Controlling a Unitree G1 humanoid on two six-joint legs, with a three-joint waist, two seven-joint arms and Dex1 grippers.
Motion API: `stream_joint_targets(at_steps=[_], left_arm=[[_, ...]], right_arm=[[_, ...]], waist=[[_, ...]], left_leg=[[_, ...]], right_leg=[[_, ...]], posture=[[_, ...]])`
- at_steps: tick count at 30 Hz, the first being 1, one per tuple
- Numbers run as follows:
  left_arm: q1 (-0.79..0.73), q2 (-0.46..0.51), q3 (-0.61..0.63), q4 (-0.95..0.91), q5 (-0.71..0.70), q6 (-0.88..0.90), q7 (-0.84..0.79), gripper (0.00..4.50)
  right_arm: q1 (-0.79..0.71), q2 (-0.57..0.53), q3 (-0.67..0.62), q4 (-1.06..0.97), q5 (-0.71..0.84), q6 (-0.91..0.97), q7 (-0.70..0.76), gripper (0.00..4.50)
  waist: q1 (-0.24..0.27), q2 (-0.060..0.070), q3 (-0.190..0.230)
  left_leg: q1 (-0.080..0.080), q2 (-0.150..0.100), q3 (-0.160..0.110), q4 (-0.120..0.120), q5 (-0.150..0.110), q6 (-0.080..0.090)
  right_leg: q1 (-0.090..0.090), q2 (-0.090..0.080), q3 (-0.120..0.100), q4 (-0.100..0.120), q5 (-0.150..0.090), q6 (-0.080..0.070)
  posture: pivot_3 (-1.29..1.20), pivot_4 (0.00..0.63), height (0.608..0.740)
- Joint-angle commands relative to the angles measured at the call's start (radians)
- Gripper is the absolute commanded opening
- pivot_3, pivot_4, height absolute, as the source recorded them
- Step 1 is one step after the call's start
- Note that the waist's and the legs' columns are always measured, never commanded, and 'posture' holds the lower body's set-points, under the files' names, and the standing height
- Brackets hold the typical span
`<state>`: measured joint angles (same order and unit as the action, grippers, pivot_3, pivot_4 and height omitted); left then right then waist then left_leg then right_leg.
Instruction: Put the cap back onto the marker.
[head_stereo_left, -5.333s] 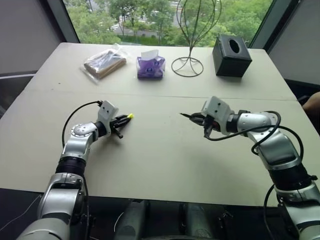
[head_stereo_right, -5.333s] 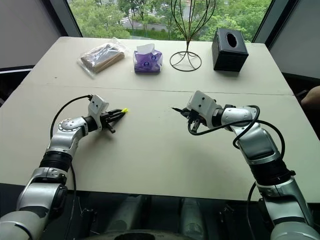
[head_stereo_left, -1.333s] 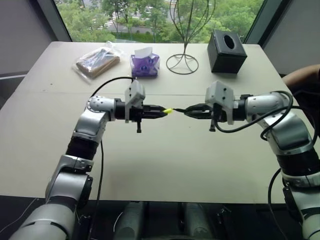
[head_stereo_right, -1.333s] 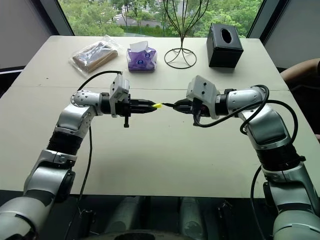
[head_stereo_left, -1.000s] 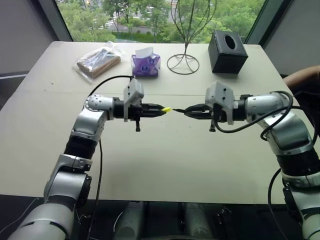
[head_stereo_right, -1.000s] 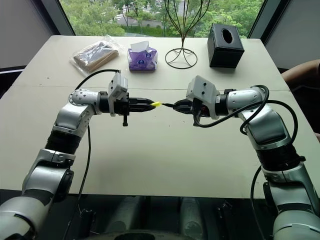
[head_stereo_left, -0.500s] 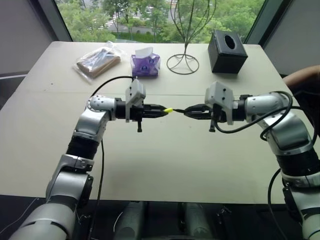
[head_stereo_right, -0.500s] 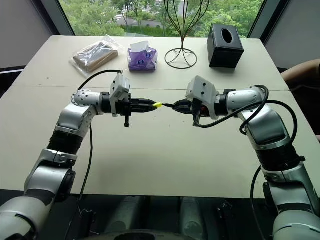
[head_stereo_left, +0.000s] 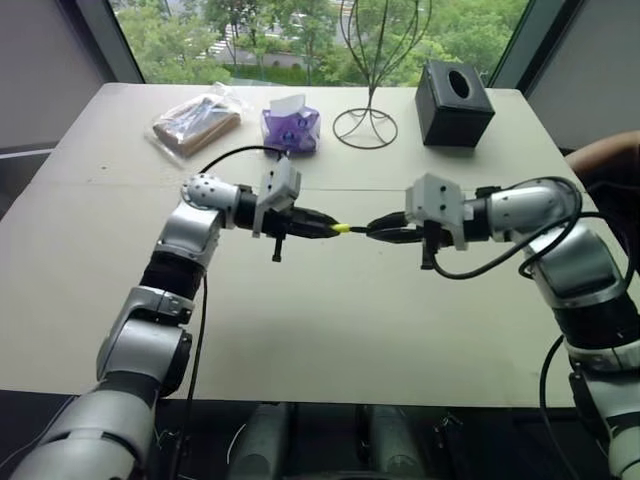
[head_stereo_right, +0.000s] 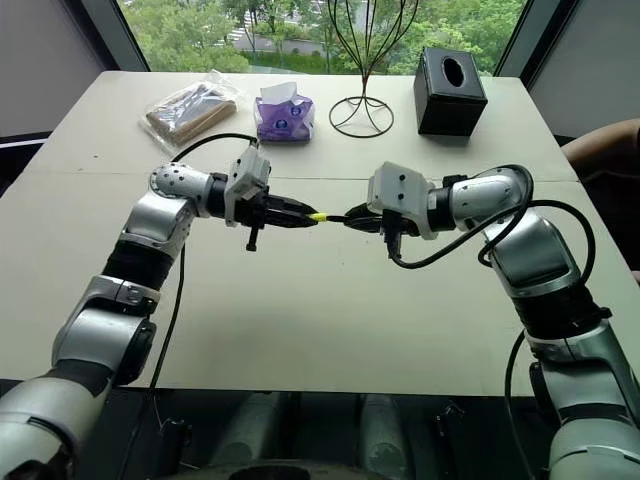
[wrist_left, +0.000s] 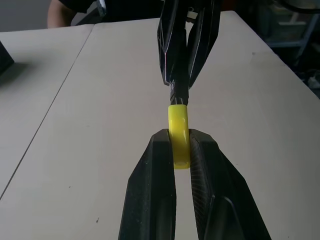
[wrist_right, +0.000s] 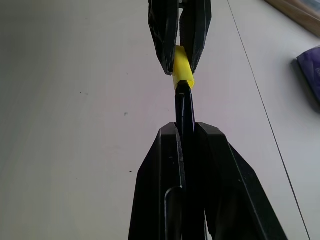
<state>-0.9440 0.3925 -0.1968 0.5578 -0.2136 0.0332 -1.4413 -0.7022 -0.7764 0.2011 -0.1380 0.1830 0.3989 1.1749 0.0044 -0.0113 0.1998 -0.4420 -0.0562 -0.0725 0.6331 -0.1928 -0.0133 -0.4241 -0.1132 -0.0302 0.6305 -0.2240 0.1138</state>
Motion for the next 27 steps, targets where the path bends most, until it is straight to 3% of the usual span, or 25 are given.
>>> stream_joint_targets(at_steps=[1, 7, 18, 27], left_arm=[[-0.061, -0.019, -0.035, 0.076, 0.084, -0.135, 0.034, 0.05], [-0.098, -0.074, -0.029, 0.157, 0.121, -0.257, 0.075, 0.05], [-0.089, -0.115, -0.048, 0.163, 0.144, -0.325, 0.054, 0.05], [-0.094, -0.113, -0.071, 0.176, 0.214, -0.483, 0.054, 0.05]], right_arm=[[-0.06, 0.033, 0.001, 0.023, 0.016, 0.027, 0.0, 0.0], [-0.088, 0.077, -0.012, 0.041, 0.036, 0.089, -0.012, 0.0], [-0.087, 0.114, 0.006, -0.006, 0.038, 0.114, -0.019, 0.0], [-0.089, 0.1, 0.027, 0.021, -0.035, 0.024, -0.011, 0.0]], waist=[[0.0, 0.0, 0.0], [0.0, 0.0, 0.0], [0.0, 0.0, 0.0], [0.0, 0.0, 0.0]], left_leg=[[0.0, 0.0, 0.0, 0.0, 0.0, 0.0], [0.0, 0.0, 0.0, 0.0, 0.0, 0.0], [0.0, 0.0, 0.0, 0.001, 0.0, 0.0], [0.0, 0.0, 0.0, 0.001, 0.0, 0.0]], right_leg=[[0.0, 0.0, 0.0, 0.0, 0.0, 0.0], [0.0, 0.0, 0.0, 0.0, 0.0, 0.0], [0.0, 0.0, 0.0, 0.001, 0.0, 0.0], [0.0, 0.0, 0.0, 0.001, 0.0, 0.0]], posture=[[0.0, 0.15, 0.74], [0.0, 0.15, 0.74], [0.0, 0.15, 0.74], [0.0, 0.15, 0.74]])
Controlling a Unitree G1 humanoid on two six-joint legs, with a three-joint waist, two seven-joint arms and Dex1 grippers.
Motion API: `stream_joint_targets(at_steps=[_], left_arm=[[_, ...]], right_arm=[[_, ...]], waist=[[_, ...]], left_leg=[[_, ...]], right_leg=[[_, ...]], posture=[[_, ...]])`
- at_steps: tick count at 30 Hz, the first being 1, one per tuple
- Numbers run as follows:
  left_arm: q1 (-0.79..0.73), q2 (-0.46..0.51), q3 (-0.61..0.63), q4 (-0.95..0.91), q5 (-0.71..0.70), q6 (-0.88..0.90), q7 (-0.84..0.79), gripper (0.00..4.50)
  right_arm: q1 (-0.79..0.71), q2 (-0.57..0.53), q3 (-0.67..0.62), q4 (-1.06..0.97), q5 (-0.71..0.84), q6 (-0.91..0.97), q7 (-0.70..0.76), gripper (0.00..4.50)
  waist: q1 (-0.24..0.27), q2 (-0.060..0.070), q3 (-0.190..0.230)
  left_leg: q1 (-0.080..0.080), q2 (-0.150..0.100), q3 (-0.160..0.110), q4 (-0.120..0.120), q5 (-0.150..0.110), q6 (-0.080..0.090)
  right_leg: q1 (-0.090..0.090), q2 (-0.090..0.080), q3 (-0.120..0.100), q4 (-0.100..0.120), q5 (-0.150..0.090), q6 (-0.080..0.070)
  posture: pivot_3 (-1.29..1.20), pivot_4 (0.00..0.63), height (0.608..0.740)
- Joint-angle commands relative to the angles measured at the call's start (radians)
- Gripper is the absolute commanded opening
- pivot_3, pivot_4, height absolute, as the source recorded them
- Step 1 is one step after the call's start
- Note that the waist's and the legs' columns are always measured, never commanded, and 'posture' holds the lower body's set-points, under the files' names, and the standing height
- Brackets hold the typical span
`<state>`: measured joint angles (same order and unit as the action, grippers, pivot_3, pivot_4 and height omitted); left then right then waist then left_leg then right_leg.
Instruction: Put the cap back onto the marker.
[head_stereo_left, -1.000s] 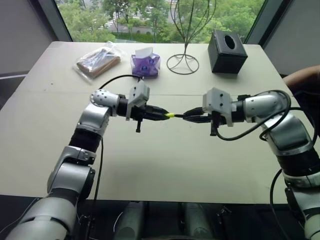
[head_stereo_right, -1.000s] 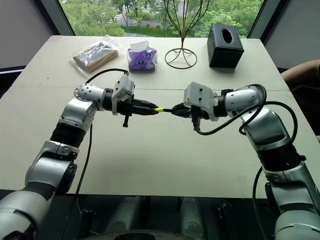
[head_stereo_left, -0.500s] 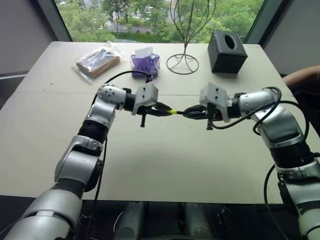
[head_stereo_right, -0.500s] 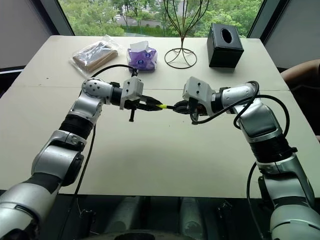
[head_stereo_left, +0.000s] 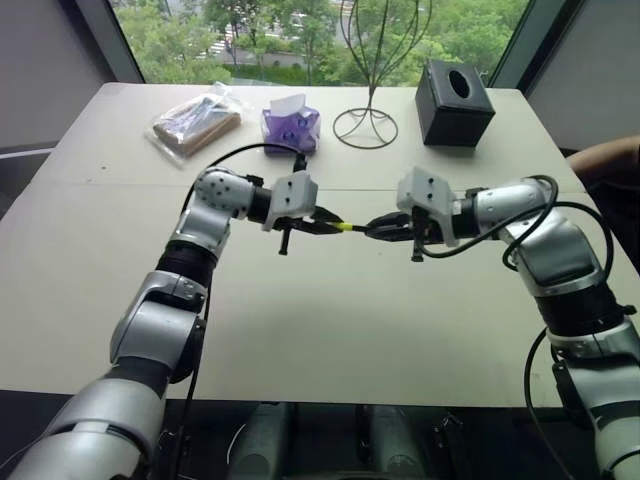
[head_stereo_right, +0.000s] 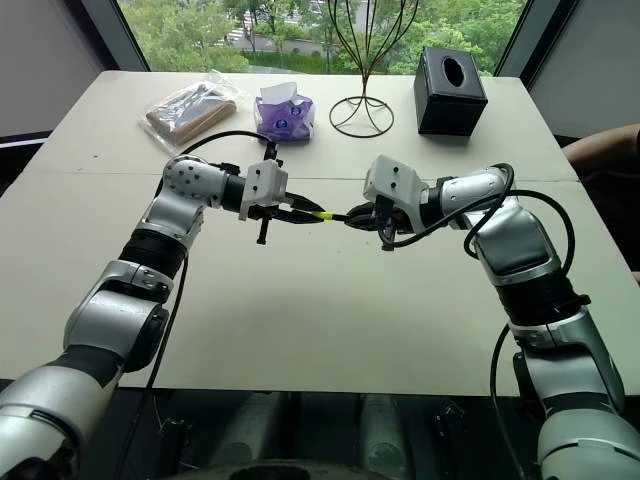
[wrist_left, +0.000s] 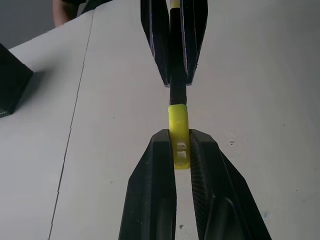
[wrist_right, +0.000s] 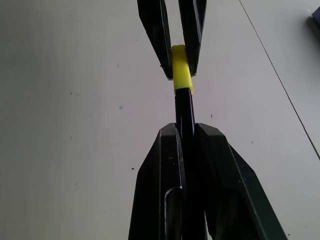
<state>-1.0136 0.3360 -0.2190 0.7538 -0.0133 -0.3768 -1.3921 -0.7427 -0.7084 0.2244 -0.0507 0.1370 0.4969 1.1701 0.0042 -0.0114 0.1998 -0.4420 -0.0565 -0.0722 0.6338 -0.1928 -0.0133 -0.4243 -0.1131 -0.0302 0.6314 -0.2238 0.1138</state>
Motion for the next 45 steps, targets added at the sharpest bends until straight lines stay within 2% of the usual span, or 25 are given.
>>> stream_joint_targets(at_steps=[1, 13, 21, 23, 24, 30, 33, 35, 39, 43, 45], left_arm=[[-0.024, -0.055, -0.05, -0.02, 0.022, -0.086, 0.008, 0.05], [0.003, -0.065, -0.051, -0.04, 0.025, -0.012, 0.014, 0.05], [-0.024, -0.016, -0.025, 0.007, 0.049, 0.037, 0.055, 0.05], [-0.031, -0.011, -0.014, 0.015, 0.041, 0.044, 0.073, 0.94], [-0.033, -0.008, -0.012, 0.016, 0.039, 0.048, 0.078, 1.21], [-0.041, 0.003, 0.053, 0.026, 0.003, 0.082, 0.2, 4.27], [-0.032, -0.006, 0.159, -0.01, -0.085, 0.237, 0.315, 4.39], [0.015, 0.006, 0.217, -0.081, -0.124, 0.37, 0.4, 4.39], [0.14, 0.008, 0.286, -0.29, -0.189, 0.661, 0.544, 4.39], [0.283, -0.024, 0.305, -0.523, -0.192, 0.888, 0.73, 4.39], [0.342, -0.039, 0.291, -0.604, -0.172, 0.922, 0.792, 4.39]], right_arm=[[-0.047, 0.033, 0.003, -0.068, 0.001, -0.087, -0.011, 0.0], [-0.041, 0.057, 0.001, -0.075, -0.017, -0.066, -0.018, 0.0], [0.05, -0.035, -0.017, -0.049, -0.047, -0.078, 0.007, 0.0], [0.075, -0.062, -0.026, -0.032, -0.057, -0.097, 0.001, 0.0], [0.081, -0.07, -0.028, -0.028, -0.058, -0.102, -0.001, 0.0], [0.13, -0.119, -0.083, -0.026, -0.041, -0.089, -0.041, 0.0], [0.169, -0.094, -0.173, -0.026, -0.025, -0.034, -0.15, 0.0], [0.192, -0.015, -0.281, -0.03, 0.014, 0.102, -0.3, 0.0], [0.266, 0.084, -0.354, -0.103, 0.047, 0.314, -0.455, 0.0], [0.281, 0.216, -0.448, -0.105, 0.052, 0.497, -0.659, 0.0], [0.275, 0.263, -0.479, -0.094, 0.044, 0.525, -0.732, 0.0]], waist=[[0.0, 0.0, 0.0], [0.0, 0.0, 0.0], [0.006, 0.0, 0.0], [0.005, 0.0, 0.0], [0.005, 0.0, 0.0], [0.0, 0.0, 0.0], [0.001, 0.0, 0.0], [-0.003, -0.001, 0.0], [-0.01, 0.0, -0.001], [-0.016, 0.0, -0.001], [-0.015, 0.0, -0.001]], left_leg=[[0.0, 0.0, 0.0, 0.0, 0.0, 0.0], [0.0, 0.0, 0.0, 0.0, 0.0, 0.0], [0.0, 0.0, 0.0, 0.001, 0.0, 0.0], [0.0, 0.0, 0.0, 0.001, 0.0, 0.0], [0.0, 0.0, 0.0, 0.001, 0.0, 0.0], [0.0, 0.0, 0.0, 0.001, 0.0, 0.0], [0.0, 0.0, -0.001, 0.001, 0.0, 0.0], [0.0, 0.0, -0.001, 0.001, 0.0, 0.0], [0.001, 0.0, -0.005, 0.001, 0.0, 0.0], [0.001, 0.0, -0.006, 0.001, 0.0, 0.0], [0.001, 0.0, -0.006, 0.001, 0.001, -0.001]], right_leg=[[0.0, 0.0, 0.0, 0.0, 0.0, 0.0], [0.0, 0.0, 0.0, 0.0, 0.0, 0.0], [0.0, 0.0, 0.0, 0.001, 0.0, 0.0], [0.0, 0.0, 0.0, 0.001, 0.0, 0.0], [0.0, 0.0, 0.0, 0.001, 0.0, 0.0], [0.0, 0.0, 0.0, 0.001, 0.0, 0.0], [0.0, 0.0, 0.0, 0.001, 0.0, 0.0], [0.0, 0.0, 0.0, 0.001, 0.0, 0.0], [0.0, 0.0, 0.001, 0.004, 0.0, 0.0], [0.0, 0.0, 0.001, 0.005, 0.0, 0.0], [0.0, 0.0, 0.002, 0.006, 0.0, 0.0]], posture=[[0.0, 0.15, 0.74], [0.0, 0.15, 0.74], [0.0, 0.15, 0.74], [0.0, 0.15, 0.74], [0.0, 0.15, 0.74], [0.0, 0.15, 0.74], [0.0, 0.15, 0.74], [0.0, 0.15, 0.74], [0.0, 0.15, 0.74], [0.0, 0.15, 0.74], [0.0, 0.15, 0.74]])
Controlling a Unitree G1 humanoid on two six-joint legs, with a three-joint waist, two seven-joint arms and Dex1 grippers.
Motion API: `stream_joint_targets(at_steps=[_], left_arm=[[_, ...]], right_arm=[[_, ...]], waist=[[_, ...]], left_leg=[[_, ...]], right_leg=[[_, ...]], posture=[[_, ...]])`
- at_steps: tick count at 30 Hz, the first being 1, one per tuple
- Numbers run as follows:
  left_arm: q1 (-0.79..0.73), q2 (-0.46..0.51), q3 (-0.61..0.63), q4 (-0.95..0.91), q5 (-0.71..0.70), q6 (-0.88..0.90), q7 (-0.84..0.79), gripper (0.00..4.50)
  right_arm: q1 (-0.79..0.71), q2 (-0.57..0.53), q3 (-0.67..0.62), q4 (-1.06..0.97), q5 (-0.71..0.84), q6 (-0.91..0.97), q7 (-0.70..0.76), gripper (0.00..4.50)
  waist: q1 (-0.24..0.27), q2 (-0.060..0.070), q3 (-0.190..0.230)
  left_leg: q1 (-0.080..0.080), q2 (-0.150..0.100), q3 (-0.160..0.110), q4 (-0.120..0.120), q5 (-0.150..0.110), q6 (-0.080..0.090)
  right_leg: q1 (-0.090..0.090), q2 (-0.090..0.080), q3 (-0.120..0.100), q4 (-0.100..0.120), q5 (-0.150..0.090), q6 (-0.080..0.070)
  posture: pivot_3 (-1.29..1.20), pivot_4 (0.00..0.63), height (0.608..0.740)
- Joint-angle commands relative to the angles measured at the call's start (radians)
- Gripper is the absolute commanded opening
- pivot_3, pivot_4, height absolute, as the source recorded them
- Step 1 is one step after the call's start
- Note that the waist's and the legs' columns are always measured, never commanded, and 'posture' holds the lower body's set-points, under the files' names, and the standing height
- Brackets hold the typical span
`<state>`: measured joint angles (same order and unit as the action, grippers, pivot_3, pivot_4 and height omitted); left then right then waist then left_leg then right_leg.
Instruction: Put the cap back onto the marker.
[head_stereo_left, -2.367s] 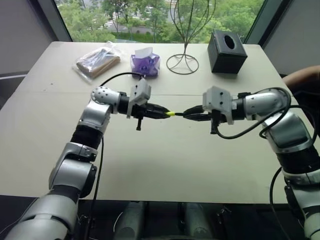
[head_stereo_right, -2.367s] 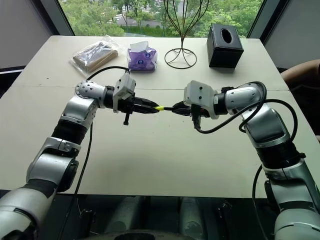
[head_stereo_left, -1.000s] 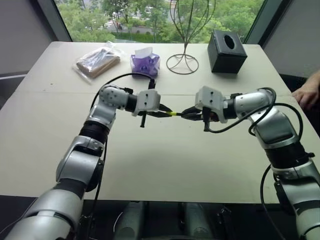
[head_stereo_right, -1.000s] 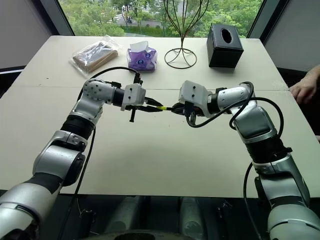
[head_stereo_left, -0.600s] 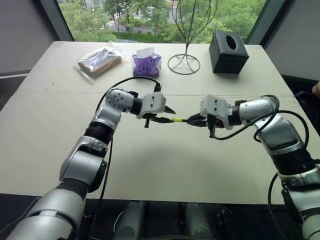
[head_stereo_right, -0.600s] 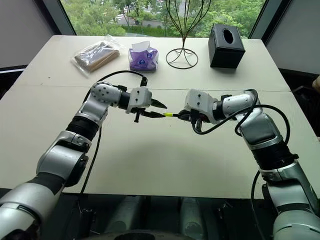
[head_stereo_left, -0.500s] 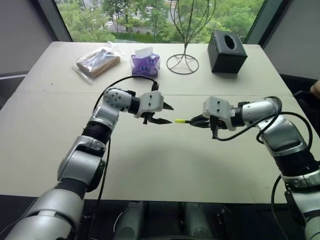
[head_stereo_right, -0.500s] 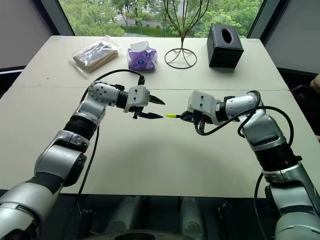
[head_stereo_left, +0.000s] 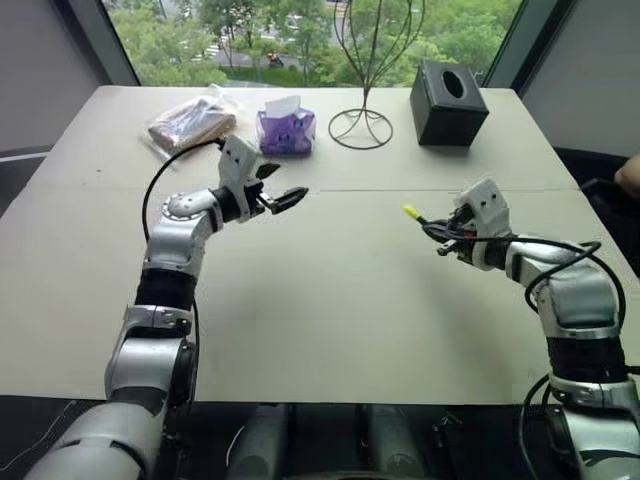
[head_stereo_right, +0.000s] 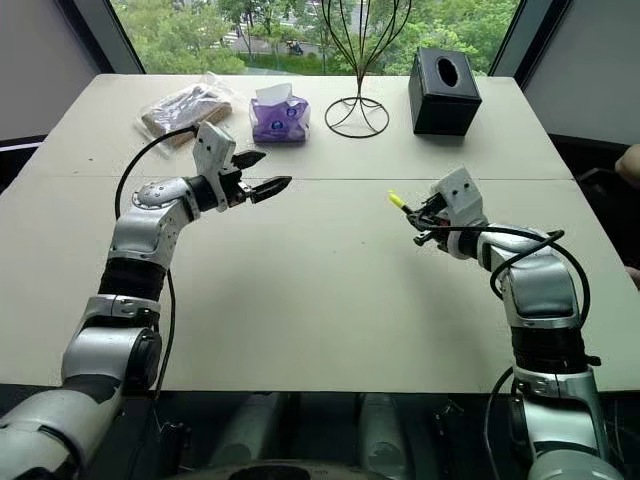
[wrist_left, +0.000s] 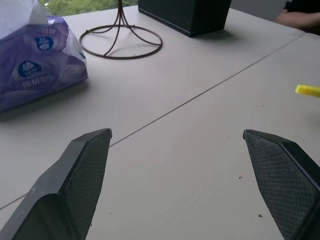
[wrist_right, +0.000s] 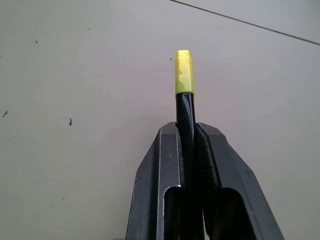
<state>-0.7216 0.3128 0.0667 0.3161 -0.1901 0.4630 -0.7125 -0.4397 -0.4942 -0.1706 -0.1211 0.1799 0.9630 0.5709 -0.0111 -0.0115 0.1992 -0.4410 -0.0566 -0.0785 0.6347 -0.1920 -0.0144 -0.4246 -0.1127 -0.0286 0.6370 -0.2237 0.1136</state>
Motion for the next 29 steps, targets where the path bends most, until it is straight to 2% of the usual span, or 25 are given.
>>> stream_joint_targets(at_steps=[1, 4, 8, 13, 17, 23, 29], left_arm=[[0.077, -0.021, -0.005, -0.199, 0.013, 0.092, 0.133, 4.39], [0.121, -0.043, -0.005, -0.26, 0.031, 0.132, 0.23, 4.39], [0.145, -0.074, 0.016, -0.298, 0.021, 0.181, 0.321, 4.39], [0.176, -0.068, 0.016, -0.278, 0.039, 0.138, 0.374, 4.5], [0.187, -0.061, 0.028, -0.236, 0.052, 0.076, 0.413, 4.5], [0.218, -0.008, 0.08, -0.279, 0.039, 0.083, 0.443, 4.5], [0.315, 0.02, 0.113, -0.427, -0.008, 0.126, 0.425, 4.5]], right_arm=[[-0.032, 0.068, -0.093, -0.02, -0.003, 0.06, -0.165, 0.0], [-0.054, 0.11, -0.106, 0.001, -0.021, 0.052, -0.261, 0.0], [-0.058, 0.11, -0.083, 0.02, -0.029, 0.023, -0.3, 0.0], [-0.051, 0.126, -0.077, 0.016, -0.01, 0.031, -0.326, 2.27], [-0.043, 0.108, -0.073, 0.0, -0.012, 0.022, -0.335, 4.48], [-0.066, 0.034, -0.072, -0.18, 0.038, 0.002, -0.269, 4.48], [0.069, 0.135, -0.049, -0.45, 0.155, 0.056, -0.261, 4.48]], waist=[[0.001, 0.0, 0.0], [0.001, 0.0, 0.0], [0.001, 0.0, 0.0], [-0.002, 0.0, 0.0], [-0.001, 0.0, 0.0], [-0.003, 0.001, 0.0], [-0.001, 0.0, -0.001]], left_leg=[[0.0, 0.0, 0.0, 0.0, 0.0, 0.0], [0.002, 0.0, 0.0, 0.0, 0.001, -0.001], [0.002, 0.0, 0.001, 0.0, 0.002, -0.001], [0.003, 0.0, 0.002, -0.001, 0.002, -0.001], [0.003, 0.0, 0.003, -0.001, 0.002, -0.001], [0.003, 0.0, 0.002, -0.002, 0.002, -0.001], [0.003, 0.002, 0.001, -0.004, 0.002, -0.001]], right_leg=[[0.0, 0.0, 0.0, 0.001, 0.0, 0.0], [0.0, 0.0, 0.001, 0.001, 0.0, -0.001], [0.0, 0.0, 0.001, 0.001, 0.001, -0.001], [0.0, 0.001, 0.001, 0.001, 0.001, -0.001], [0.0, 0.001, 0.001, 0.001, 0.001, -0.001], [0.0, 0.001, 0.002, 0.001, 0.0, -0.001], [0.001, 0.001, 0.001, -0.001, 0.0, -0.002]], posture=[[0.0, 0.15, 0.74], [0.0, 0.15, 0.74], [0.0, 0.15, 0.74], [0.0, 0.15, 0.74], [0.0, 0.15, 0.74], [0.0, 0.15, 0.74], [0.0, 0.15, 0.74]])
